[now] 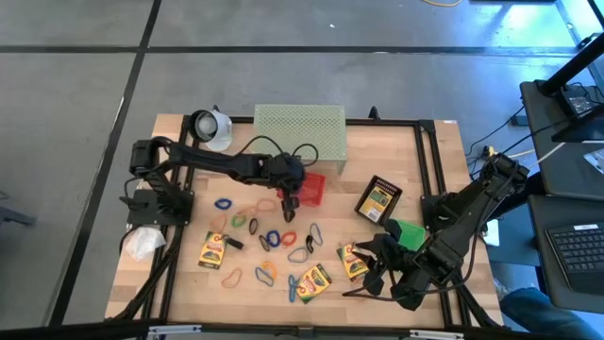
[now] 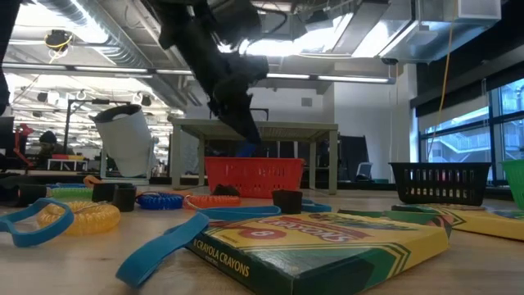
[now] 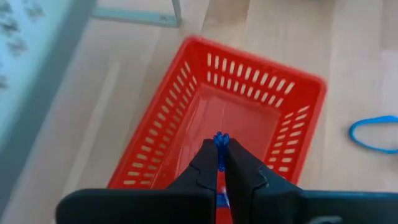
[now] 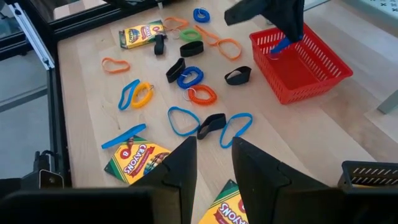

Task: Pick & Place Office Desk Supplies
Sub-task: Put the blue spring keychain into the red bin

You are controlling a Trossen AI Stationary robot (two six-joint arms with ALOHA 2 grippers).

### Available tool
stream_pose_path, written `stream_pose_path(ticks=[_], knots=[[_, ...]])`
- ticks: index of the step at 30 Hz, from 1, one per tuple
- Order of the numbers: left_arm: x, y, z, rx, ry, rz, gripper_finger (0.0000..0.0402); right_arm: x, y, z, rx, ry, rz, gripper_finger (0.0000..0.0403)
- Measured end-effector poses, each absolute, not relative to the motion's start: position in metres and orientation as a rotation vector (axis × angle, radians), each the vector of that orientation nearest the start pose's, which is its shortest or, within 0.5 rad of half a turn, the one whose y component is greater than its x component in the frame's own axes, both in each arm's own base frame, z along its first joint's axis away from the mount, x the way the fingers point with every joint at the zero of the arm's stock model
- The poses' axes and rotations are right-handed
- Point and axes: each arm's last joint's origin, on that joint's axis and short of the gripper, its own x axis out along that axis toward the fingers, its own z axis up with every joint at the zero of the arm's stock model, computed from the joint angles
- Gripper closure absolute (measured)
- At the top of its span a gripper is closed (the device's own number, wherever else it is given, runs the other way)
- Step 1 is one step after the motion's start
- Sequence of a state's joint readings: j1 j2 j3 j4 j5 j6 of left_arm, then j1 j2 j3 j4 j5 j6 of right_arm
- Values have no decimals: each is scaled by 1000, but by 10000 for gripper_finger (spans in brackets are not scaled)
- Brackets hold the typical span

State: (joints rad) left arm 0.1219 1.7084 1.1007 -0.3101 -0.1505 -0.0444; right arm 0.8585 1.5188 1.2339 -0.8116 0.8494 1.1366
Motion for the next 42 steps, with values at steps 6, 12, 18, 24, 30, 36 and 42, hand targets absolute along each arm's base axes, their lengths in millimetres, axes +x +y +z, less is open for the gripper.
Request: stream_pose_path(ticks=[6, 12, 18, 24, 30, 36, 42], knots=[[349, 47, 184, -20, 970, 265, 398, 211, 211, 279, 264, 594, -370, 300], [349, 46, 181, -30, 988, 247, 398, 211, 212, 279, 265, 593, -369, 300], [348, 46, 182, -31, 996, 247, 398, 211, 211, 279, 261, 587, -372, 300], [347, 40, 182, -20, 1010, 239, 362, 211, 211, 279, 261, 588, -372, 300], [348, 34, 182, -3, 1007, 238, 307, 211, 211, 279, 261, 587, -372, 300], [347, 29, 189, -31, 981, 218, 262, 211, 211, 279, 261, 587, -372, 300], [342, 28, 204, -71, 935, 189, 248, 211, 211, 279, 262, 587, -372, 300]])
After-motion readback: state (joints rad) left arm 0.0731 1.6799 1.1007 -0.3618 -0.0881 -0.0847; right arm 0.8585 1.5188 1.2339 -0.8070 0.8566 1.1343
